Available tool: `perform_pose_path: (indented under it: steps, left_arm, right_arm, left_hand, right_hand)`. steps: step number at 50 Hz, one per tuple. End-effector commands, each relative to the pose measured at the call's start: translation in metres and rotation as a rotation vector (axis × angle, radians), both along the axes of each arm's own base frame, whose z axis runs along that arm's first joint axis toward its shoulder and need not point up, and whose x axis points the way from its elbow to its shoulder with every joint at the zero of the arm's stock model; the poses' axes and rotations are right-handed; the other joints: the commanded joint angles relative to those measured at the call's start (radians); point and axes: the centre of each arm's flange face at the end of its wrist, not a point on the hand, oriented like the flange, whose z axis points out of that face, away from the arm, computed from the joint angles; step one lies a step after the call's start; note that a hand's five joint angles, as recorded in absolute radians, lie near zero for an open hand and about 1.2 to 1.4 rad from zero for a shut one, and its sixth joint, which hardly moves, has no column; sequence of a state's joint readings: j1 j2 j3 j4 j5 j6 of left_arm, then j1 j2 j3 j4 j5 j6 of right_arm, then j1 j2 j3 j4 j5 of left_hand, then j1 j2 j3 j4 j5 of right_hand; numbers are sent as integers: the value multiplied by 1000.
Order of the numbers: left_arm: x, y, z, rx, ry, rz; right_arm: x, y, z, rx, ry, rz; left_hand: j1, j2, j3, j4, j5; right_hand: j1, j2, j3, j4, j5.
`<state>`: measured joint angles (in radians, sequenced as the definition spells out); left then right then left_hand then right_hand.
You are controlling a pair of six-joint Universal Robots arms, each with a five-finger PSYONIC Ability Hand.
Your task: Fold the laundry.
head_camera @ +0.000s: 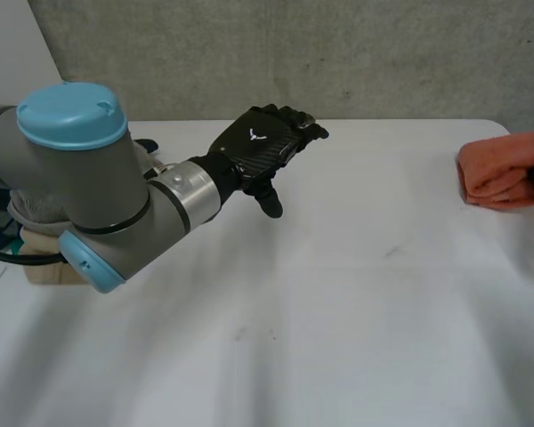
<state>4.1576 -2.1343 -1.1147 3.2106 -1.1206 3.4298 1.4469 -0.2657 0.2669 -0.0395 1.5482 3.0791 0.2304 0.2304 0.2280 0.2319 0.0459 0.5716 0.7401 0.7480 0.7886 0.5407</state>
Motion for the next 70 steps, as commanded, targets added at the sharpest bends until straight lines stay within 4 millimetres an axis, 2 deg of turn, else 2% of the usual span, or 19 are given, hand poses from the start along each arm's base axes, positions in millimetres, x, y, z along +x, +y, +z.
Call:
perform_pose_path:
  steps: [1, 6, 12, 17, 20, 24, 29, 34, 39, 43, 44, 48, 52, 55, 60, 62, 66, 67, 70]
  left_arm:
    - [1, 2, -2, 10, -5, 2]
    - [2, 3, -3, 13, -8, 3]
    - [4, 2, -3, 17, -9, 8]
    - [4, 2, -2, 13, -7, 13]
    - [6, 0, 1, 6, -3, 28]
    - [14, -7, 10, -15, 5, 110]
    - [42, -40, 24, -66, 31, 303]
    - [80, -79, 50, -179, 100, 489]
    - [129, -124, 54, -267, 76, 635]
    - [166, -168, 29, -326, -82, 727]
    - [182, -183, 11, -327, -168, 743]
    - [198, -203, -33, -284, -323, 684]
    - [203, -218, -64, -271, -370, 662]
    - [207, -223, -72, -265, -373, 671]
    - [209, -231, -78, -282, -366, 680]
    - [205, -231, -75, -309, -358, 679]
    - [179, -219, -50, -378, -308, 699]
    - [163, -204, -26, -405, -261, 695]
    - [143, -175, 11, -428, -157, 675]
  right_arm:
    - [-9, 0, -2, 24, 90, -27]
    - [-26, -1, -3, 38, 183, -95]
    - [-28, -2, -2, 33, 322, -144]
    - [-8, -5, 14, -81, 364, -124]
    - [14, 6, 41, -152, 348, -57]
    - [53, 37, 79, -239, 311, 100]
    - [99, 85, 96, -238, 311, 252]
    - [148, 144, 95, -186, 299, 422]
    - [180, 204, 73, -55, 303, 654]
    - [188, 248, 66, 71, 327, 792]
    - [189, 253, 63, 95, 337, 801]
    - [189, 273, 46, 174, 398, 838]
    - [186, 285, 30, 215, 453, 858]
    - [181, 287, 24, 238, 465, 854]
    - [180, 290, 22, 252, 465, 855]
    - [180, 290, 22, 252, 465, 855]
    - [178, 286, 28, 233, 466, 836]
    - [175, 283, 34, 216, 464, 819]
    - [168, 278, 51, 171, 465, 783]
  left_hand:
    - [18, 18, 21, 17, 28]
    - [18, 18, 21, 17, 28]
    - [18, 18, 21, 17, 28]
    - [18, 18, 21, 17, 28]
    - [18, 18, 21, 17, 28]
    - [15, 15, 18, 14, 25]
    - [12, 12, 15, 11, 22]
    - [21, 21, 24, 20, 31]
    - [36, 36, 38, 34, 46]
    - [36, 36, 38, 34, 46]
    - [33, 33, 35, 32, 43]
    - [33, 33, 35, 31, 43]
    - [62, 62, 64, 61, 72]
    - [226, 226, 228, 225, 236]
    - [1144, 1144, 1147, 1143, 1154]
    - [1166, 1166, 1168, 1164, 1176]
    - [1166, 1166, 1168, 1164, 1176]
    - [1166, 1166, 1168, 1164, 1176]
    - [1166, 1166, 1168, 1164, 1176]
  right_hand:
    - [-397, -566, -573, -614, -541]
    - [-397, -566, -573, -614, -541]
    - [-397, -566, -573, -614, -541]
    - [-397, -566, -573, -614, -541]
    - [-397, -566, -573, -614, -541]
    - [-397, -566, -573, -614, -541]
    - [-397, -566, -573, -614, -541]
    - [-397, -566, -573, -614, -541]
    - [-397, -566, -573, -614, -541]
    - [-397, -566, -573, -614, -541]
    - [-397, -566, -573, -614, -541]
    - [-397, -566, -573, -614, -541]
    - [-397, -566, -573, -614, -541]
    - [-397, -566, -573, -614, -541]
    - [-397, -566, -573, -614, -541]
    - [-397, -566, -573, -614, -541]
    - [-397, -566, -573, -614, -541]
    - [-397, -566, -573, -614, -541]
    - [-397, -566, -573, -614, -541]
